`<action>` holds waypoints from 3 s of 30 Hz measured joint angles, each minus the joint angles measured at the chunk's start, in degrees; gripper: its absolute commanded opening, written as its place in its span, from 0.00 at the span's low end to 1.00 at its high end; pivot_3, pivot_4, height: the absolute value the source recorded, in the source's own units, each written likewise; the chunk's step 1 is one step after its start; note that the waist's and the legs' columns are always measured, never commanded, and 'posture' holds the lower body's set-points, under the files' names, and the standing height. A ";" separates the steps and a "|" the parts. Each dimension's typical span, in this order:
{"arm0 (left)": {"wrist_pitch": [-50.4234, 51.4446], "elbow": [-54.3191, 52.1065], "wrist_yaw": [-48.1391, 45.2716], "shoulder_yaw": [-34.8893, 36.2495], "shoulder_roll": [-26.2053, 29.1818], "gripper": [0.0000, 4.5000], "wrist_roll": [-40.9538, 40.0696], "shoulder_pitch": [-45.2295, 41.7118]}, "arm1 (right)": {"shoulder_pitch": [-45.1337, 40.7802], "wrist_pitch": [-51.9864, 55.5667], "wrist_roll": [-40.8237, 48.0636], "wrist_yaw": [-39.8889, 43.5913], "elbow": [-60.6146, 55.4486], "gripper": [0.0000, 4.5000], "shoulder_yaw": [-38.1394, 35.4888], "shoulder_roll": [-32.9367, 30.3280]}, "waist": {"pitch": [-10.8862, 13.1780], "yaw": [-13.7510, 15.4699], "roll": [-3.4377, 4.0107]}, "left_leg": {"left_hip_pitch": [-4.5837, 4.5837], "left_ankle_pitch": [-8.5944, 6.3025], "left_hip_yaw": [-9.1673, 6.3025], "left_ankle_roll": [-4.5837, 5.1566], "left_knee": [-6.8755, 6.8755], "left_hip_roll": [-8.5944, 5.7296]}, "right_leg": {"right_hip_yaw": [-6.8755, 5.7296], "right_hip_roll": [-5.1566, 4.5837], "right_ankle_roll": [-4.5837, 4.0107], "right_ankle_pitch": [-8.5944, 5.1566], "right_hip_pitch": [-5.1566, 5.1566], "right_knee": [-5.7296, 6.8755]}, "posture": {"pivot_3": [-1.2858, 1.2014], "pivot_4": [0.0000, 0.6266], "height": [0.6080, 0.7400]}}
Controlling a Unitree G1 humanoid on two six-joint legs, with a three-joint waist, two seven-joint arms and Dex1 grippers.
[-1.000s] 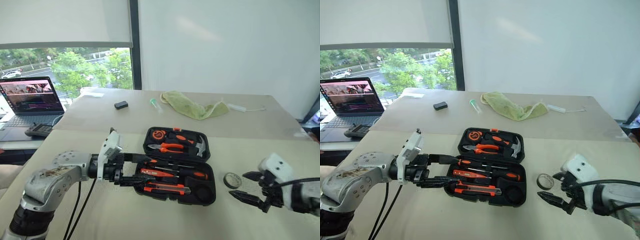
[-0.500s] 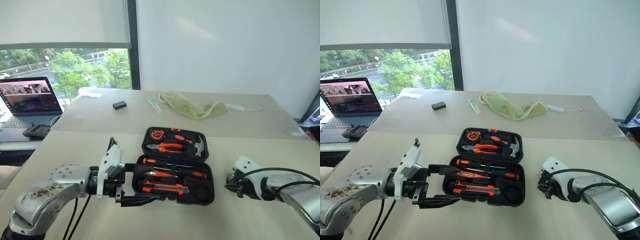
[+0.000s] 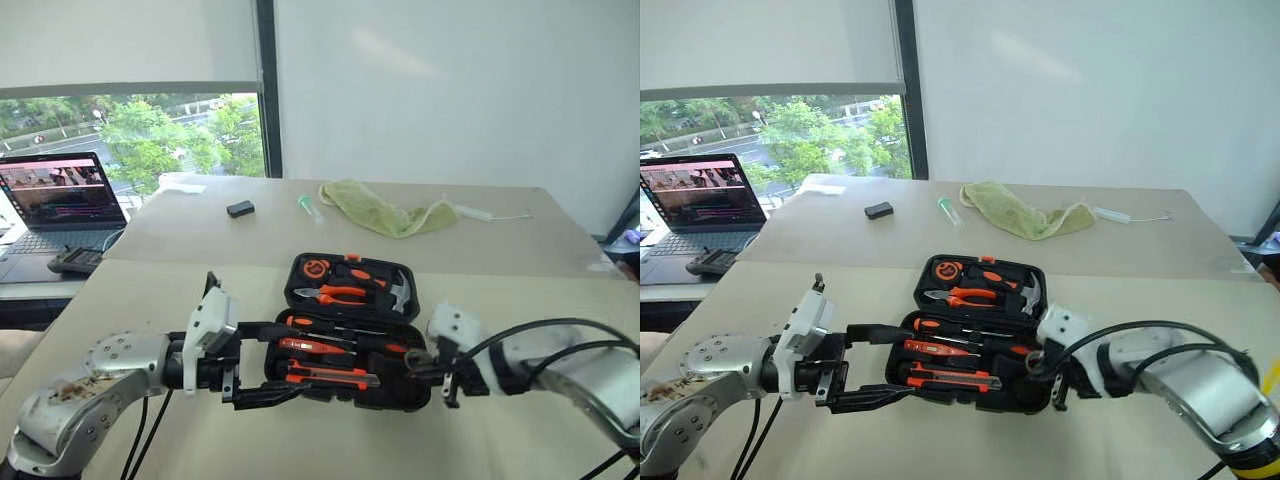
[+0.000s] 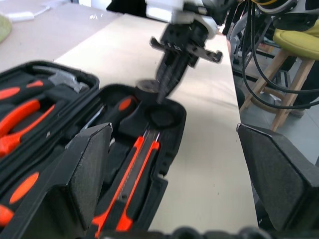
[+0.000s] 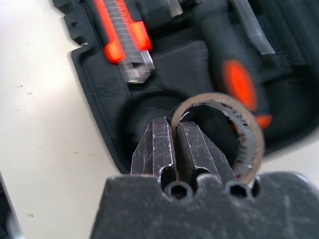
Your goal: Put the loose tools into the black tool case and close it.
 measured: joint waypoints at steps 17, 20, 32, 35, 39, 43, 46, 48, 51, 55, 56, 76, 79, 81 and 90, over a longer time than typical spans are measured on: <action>-1.69 -0.40 0.29 0.20 0.77 0.95 1.43 2.66 | -1.85 7.05 0.52 -3.33 -3.87 0.21 5.41 3.82 | 0.01 -0.10 -0.06 | 0.03 0.02 -0.04 -0.05 -0.05 0.04 | -0.05 0.02 -0.02 -0.01 -0.03 0.04 | 0.52 0.24 1.00; -1.42 -0.49 1.55 0.21 0.76 0.95 1.40 2.55 | -1.80 6.71 0.97 -3.79 -3.76 0.44 4.18 4.97 | 0.01 -0.19 -0.06 | 0.05 0.02 -0.04 -0.06 -0.05 0.05 | -0.04 0.04 -0.02 -0.01 -0.03 0.05 | 0.52 0.24 1.00; 17.39 11.91 33.32 -0.64 -11.91 0.95 4.45 -15.55 | -8.72 13.62 9.94 -16.01 4.76 0.44 -18.79 16.66 | 0.08 0.53 -0.15 | 0.02 0.09 -0.11 0.00 0.08 -0.12 | -0.02 0.00 0.09 0.27 0.08 0.08 | 0.52 0.24 1.00; 26.10 19.53 44.70 -2.72 -17.90 0.95 9.02 -24.73 | -11.49 12.42 2.54 -22.42 15.98 0.44 -17.15 17.50 | 0.08 0.58 -0.18 | -0.06 0.30 -0.06 -0.22 0.07 -0.23 | -0.01 0.01 0.15 0.35 0.01 0.05 | 0.52 0.24 1.00; 32.82 29.54 50.28 -6.99 -21.71 0.95 14.68 -32.90 | -15.18 9.55 -2.46 -24.31 25.65 0.44 -13.25 18.86 | 0.07 -0.42 -0.15 | -0.17 0.51 -0.02 -0.55 -0.13 -0.17 | 0.00 0.20 0.16 0.35 -0.12 0.08 | 0.52 0.24 1.00; 32.84 43.05 49.42 -8.81 -25.39 0.95 17.61 -40.13 | -19.48 6.37 -6.15 -22.77 34.48 0.44 -8.63 19.18 | 0.07 -0.86 -0.15 | -0.20 0.51 -0.01 -0.56 -0.26 -0.17 | -0.02 0.19 0.18 0.34 -0.15 -0.02 | 0.52 0.24 1.00; 31.28 48.07 47.81 -9.02 -25.34 0.95 19.60 -41.81 | -20.63 6.08 -6.78 -21.17 38.76 0.44 -8.02 20.13 | 0.07 -1.12 -0.15 | -0.20 0.52 0.01 -0.57 -0.38 -0.16 | -0.01 0.15 0.19 0.33 -0.19 -0.03 | 0.52 0.24 1.00; 30.44 50.16 46.76 -9.59 -25.01 0.95 20.93 -42.75 | -21.63 5.56 -7.43 -20.45 40.19 0.44 -7.42 20.67 | 0.07 -1.22 -0.15 | -0.17 0.52 0.02 -0.58 -0.39 -0.15 | 0.01 0.13 0.19 0.33 -0.17 -0.02 | 0.52 0.24 1.00; 30.06 52.43 46.30 -8.69 -25.69 0.95 21.93 -43.55 | -23.16 4.81 -8.87 -18.87 42.45 0.44 -5.77 20.78 | 0.07 -1.34 -0.15 | -0.06 0.52 0.01 -0.57 -0.38 -0.12 | 0.02 0.11 0.18 0.34 -0.06 0.00 | 0.52 0.24 1.00; 30.15 54.20 46.31 -6.62 -26.14 0.95 22.44 -43.74 | -23.83 3.81 -9.70 -17.30 44.26 0.44 -5.43 21.52 | 0.07 -1.63 -0.16 | 0.09 0.50 0.01 -0.55 -0.39 -0.09 | 0.11 0.09 0.13 0.36 -0.08 0.04 | 0.52 0.24 1.00; 30.17 54.86 46.30 -6.17 -26.23 0.95 22.52 -43.98 | -24.07 3.74 -9.92 -16.92 44.73 0.44 -5.43 21.74 | 0.07 -1.66 -0.16 | 0.11 0.49 0.00 -0.53 -0.40 -0.06 | 0.11 0.10 0.08 0.39 -0.09 0.07 | 0.52 0.24 1.00; 31.53 57.46 46.05 1.99 -27.71 0.95 22.88 -48.09 | -26.70 9.37 -8.01 -14.04 44.67 0.44 -10.79 24.85 | 0.07 -1.90 -0.16 | -0.91 0.92 0.15 -1.14 -0.72 -0.06 | 0.20 0.12 -0.13 0.52 -1.62 0.76 | 0.52 0.24 1.00; 31.10 58.14 45.59 1.10 -27.67 0.95 23.98 -48.05 | -26.69 9.63 -7.79 -14.21 43.60 0.44 -10.66 25.54 | 0.07 -1.55 -0.16 | -1.03 0.99 0.15 -1.06 -0.61 -0.12 | 0.18 0.10 -0.13 0.52 -1.63 0.76 | 0.52 0.24 1.00; 30.53 58.80 45.11 0.29 -27.62 0.95 24.45 -48.05 | -26.66 9.63 -7.78 -14.20 43.37 0.44 -10.50 25.71 | 0.07 -1.49 -0.16 | -1.04 1.02 0.16 -1.01 -0.57 -0.14 | 0.19 0.07 -0.12 0.52 -1.62 0.76 | 0.52 0.24 1.00; 27.95 60.06 41.51 -2.38 -27.83 0.40 26.06 -47.81 | -26.30 7.80 -9.40 -14.58 44.82 0.00 -8.55 26.74 | 0.07 -1.47 -0.16 | -0.98 1.04 0.15 -0.98 -0.55 -0.15 | 0.18 0.08 -0.12 0.52 -1.55 0.84 | 0.52 0.24 1.00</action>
